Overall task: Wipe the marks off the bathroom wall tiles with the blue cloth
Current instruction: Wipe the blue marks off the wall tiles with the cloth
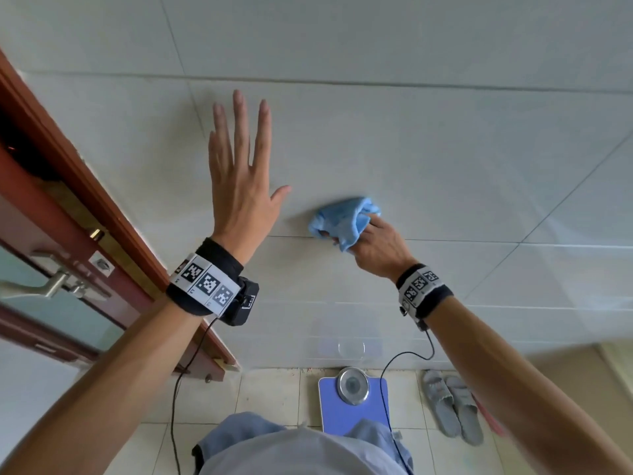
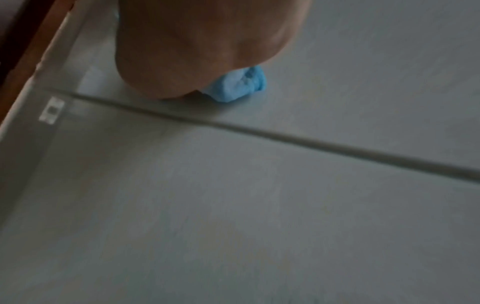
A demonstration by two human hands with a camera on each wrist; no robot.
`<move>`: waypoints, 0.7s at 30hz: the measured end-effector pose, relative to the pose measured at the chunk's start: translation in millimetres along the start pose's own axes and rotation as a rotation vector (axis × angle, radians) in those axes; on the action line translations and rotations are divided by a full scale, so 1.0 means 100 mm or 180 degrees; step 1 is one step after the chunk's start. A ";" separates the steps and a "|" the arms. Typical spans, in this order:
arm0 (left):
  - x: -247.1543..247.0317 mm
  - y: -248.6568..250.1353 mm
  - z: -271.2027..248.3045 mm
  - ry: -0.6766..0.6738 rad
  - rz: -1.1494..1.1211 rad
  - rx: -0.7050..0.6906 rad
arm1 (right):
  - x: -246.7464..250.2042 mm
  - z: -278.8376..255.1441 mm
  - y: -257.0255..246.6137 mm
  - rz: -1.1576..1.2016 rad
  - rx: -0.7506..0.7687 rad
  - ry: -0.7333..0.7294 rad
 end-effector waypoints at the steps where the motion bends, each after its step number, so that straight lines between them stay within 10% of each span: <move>1: 0.00 0.09 0.01 0.0014 -0.0005 -0.0022 | 0.18 -0.02 0.16 -0.0007 -0.0195 0.0165; 10: 0.06 0.92 0.18 0.0152 -0.0001 -0.0220 | 1.67 -0.23 1.37 -0.0439 -0.1642 0.1748; 21: 0.02 1.74 0.23 0.0113 0.0252 -0.0408 | 0.44 -1.15 1.02 0.0086 -0.0808 0.0327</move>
Point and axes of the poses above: each hand's wrist, its own z-axis towards the middle knuckle, its own x-axis out of the back of the hand, y = z × x, the point moved 10 cm from there along z, towards the middle knuckle, and after that the axes turned 10 degrees about x, right-handed, at the moved point
